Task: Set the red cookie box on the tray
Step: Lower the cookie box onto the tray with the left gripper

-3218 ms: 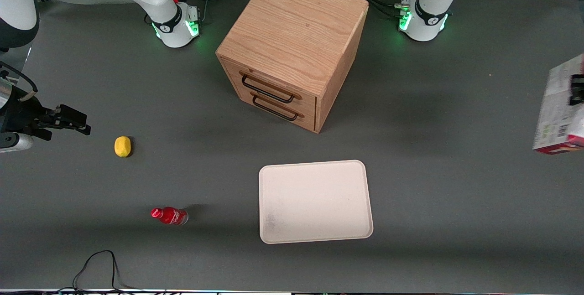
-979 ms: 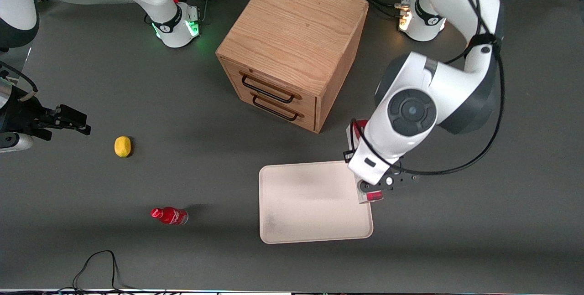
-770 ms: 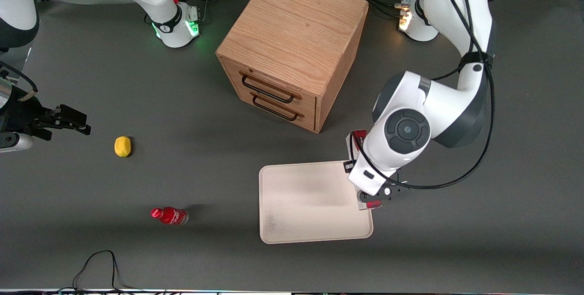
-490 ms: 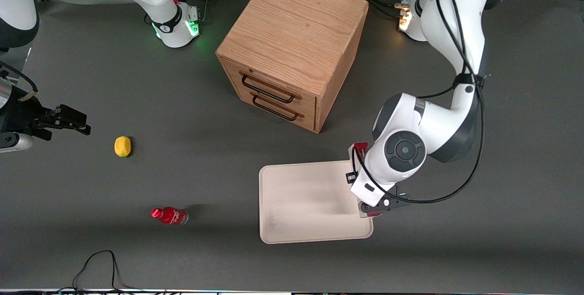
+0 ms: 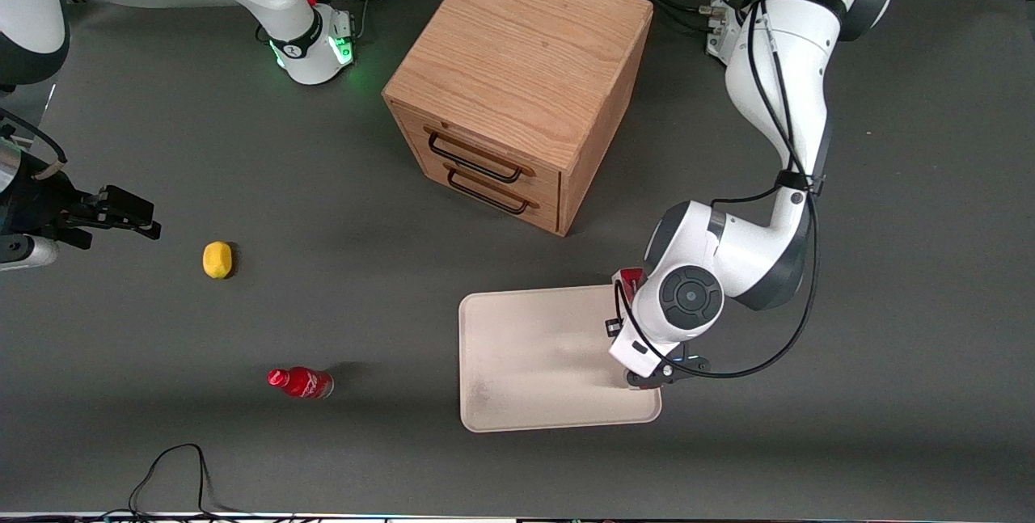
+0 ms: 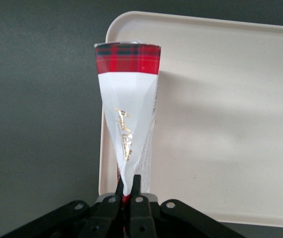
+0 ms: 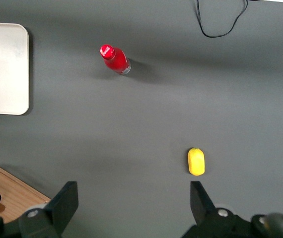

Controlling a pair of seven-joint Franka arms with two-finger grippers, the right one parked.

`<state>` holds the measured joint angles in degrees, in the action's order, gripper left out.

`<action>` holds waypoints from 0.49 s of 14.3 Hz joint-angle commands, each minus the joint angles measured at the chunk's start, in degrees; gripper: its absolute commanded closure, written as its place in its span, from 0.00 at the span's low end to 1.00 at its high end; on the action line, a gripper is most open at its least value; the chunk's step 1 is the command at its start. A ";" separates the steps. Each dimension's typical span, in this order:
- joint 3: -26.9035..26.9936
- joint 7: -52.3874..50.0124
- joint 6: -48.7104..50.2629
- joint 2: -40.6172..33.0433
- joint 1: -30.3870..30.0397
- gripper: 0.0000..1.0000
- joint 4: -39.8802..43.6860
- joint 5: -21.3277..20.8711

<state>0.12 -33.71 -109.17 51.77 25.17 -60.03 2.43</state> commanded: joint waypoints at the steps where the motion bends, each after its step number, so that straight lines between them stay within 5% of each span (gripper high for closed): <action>1: 0.32 0.66 -2.53 -0.18 0.23 1.00 -0.88 0.38; 7: 0.32 0.40 -5.17 0.96 0.05 1.00 -0.96 0.03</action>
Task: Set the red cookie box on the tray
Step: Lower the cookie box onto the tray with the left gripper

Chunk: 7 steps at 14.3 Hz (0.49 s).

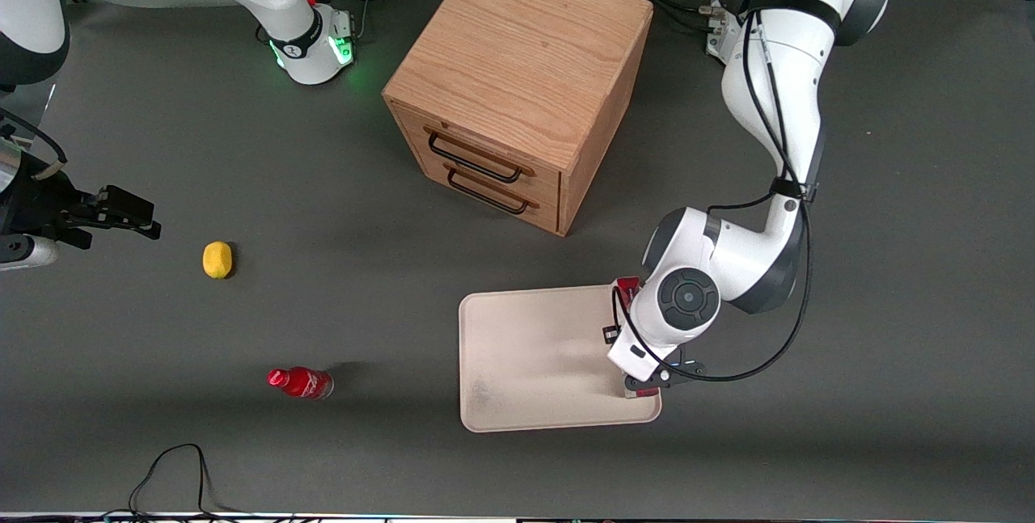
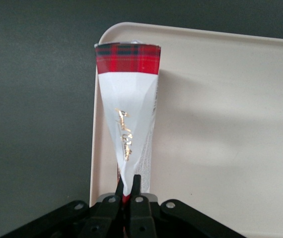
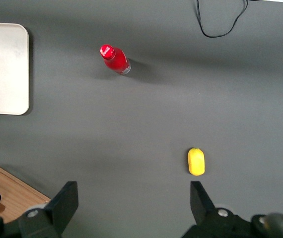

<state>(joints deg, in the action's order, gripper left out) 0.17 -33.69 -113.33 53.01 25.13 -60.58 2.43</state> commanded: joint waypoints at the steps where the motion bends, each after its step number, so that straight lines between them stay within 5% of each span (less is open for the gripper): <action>1: 0.27 0.55 -1.11 -0.28 0.09 1.00 -0.42 -0.05; 2: 0.27 0.82 -1.02 -0.19 0.09 1.00 -0.42 -0.32; 3: 0.27 1.43 -1.02 -0.28 0.09 0.88 -0.42 -1.10; 4: 0.27 1.87 -0.67 -0.36 0.09 0.38 -0.42 -1.55; 5: 0.35 1.79 -0.32 -0.63 0.09 0.05 -0.42 -1.64; 7: 0.27 1.87 0.12 -0.98 0.00 0.00 -0.33 -1.72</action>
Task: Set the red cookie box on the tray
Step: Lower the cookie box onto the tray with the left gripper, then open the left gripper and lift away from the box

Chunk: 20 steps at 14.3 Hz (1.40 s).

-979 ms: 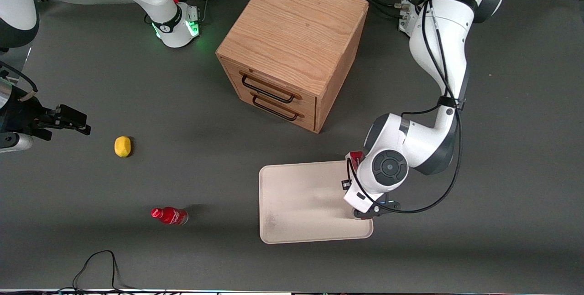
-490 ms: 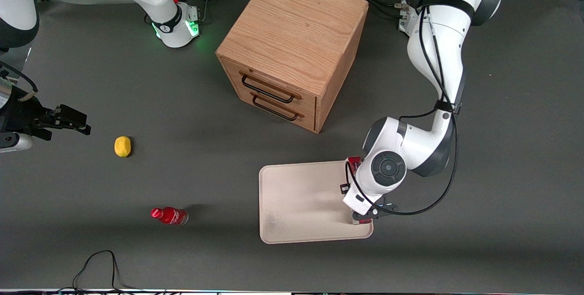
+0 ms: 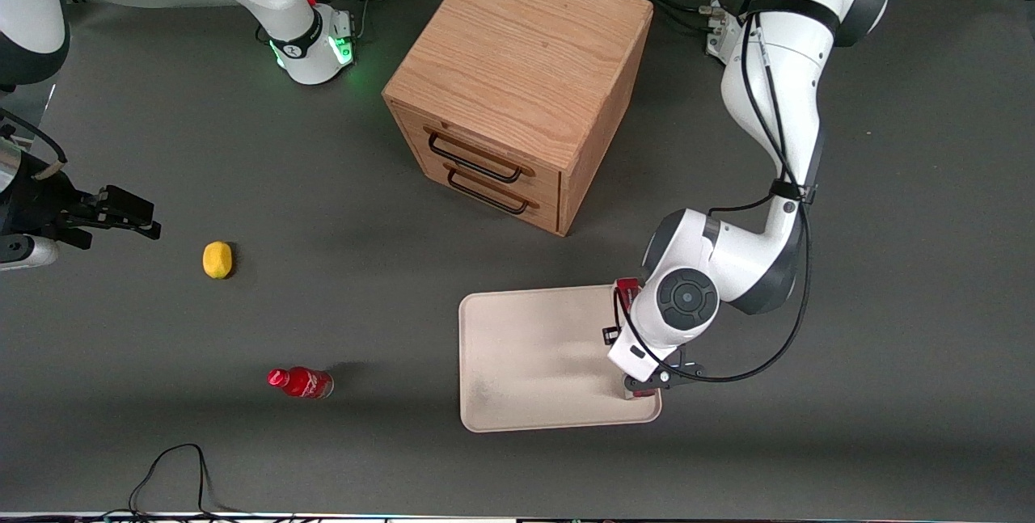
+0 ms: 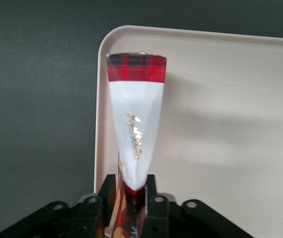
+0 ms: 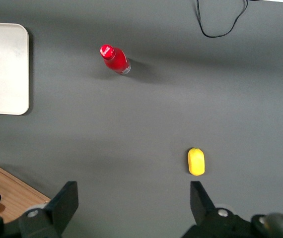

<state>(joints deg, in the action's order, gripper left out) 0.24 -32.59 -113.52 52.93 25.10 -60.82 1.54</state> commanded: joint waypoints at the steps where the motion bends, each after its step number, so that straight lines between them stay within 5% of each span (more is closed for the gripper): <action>1: 0.20 0.69 0.49 -1.07 0.04 0.00 -0.09 -0.84; 7: -0.15 0.69 15.49 -8.17 0.04 0.00 2.80 -0.05; 12: 0.03 1.65 30.44 -22.23 -0.14 0.00 3.16 0.04; 20: 0.47 5.50 40.13 -34.55 -3.54 0.00 2.90 -0.67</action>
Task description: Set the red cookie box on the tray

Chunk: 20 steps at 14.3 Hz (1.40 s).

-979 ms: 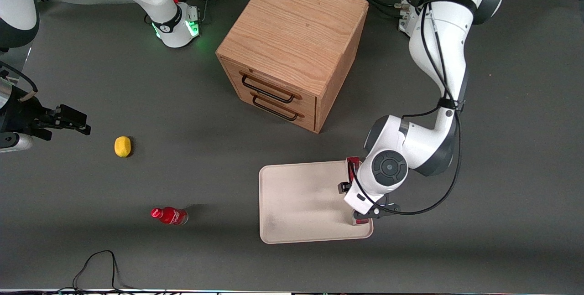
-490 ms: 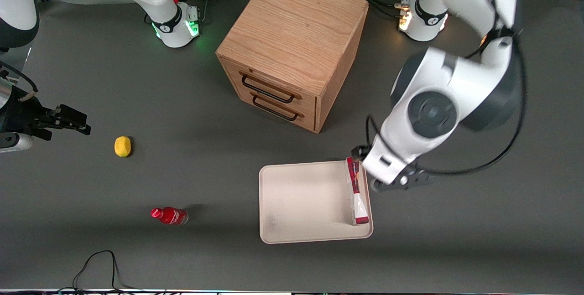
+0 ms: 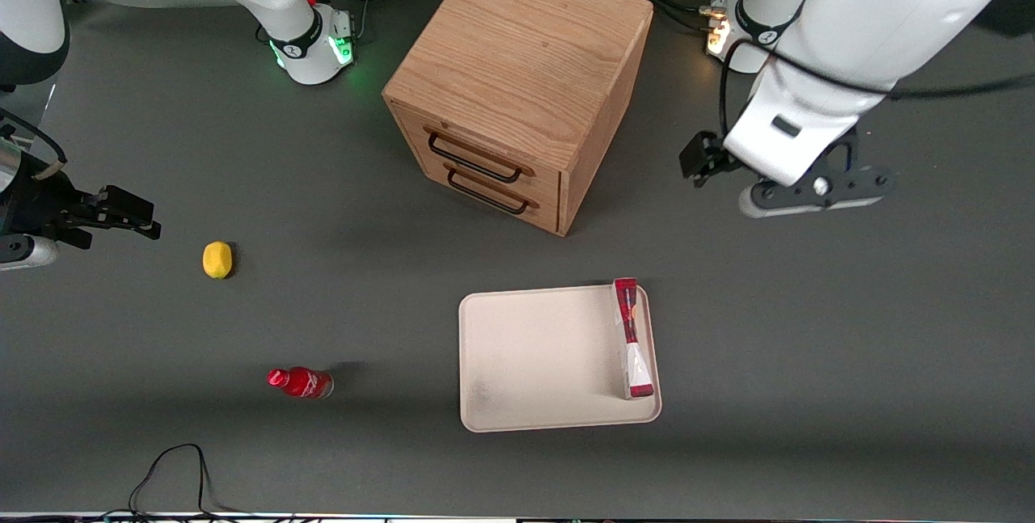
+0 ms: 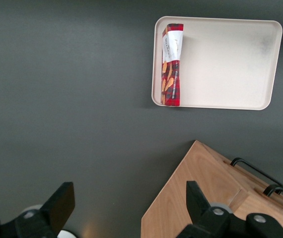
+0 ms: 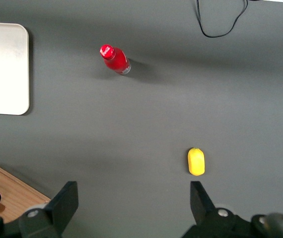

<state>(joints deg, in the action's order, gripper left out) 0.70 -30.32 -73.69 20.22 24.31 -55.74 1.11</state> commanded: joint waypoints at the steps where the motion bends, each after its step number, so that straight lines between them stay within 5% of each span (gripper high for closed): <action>1: 0.00 5.69 -0.04 -3.25 -3.73 0.00 -3.83 -0.32; 6: 0.00 21.59 -6.89 -16.07 -15.67 0.00 -22.19 -0.41; 10: 0.09 31.89 -6.47 -21.10 -23.77 0.00 -26.79 -0.50; 20: -0.44 30.85 -14.46 -26.29 -23.52 0.00 -36.37 -3.14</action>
<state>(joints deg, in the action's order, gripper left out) 0.18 1.08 -86.19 -3.19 0.11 -88.28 -1.23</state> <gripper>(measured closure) 0.000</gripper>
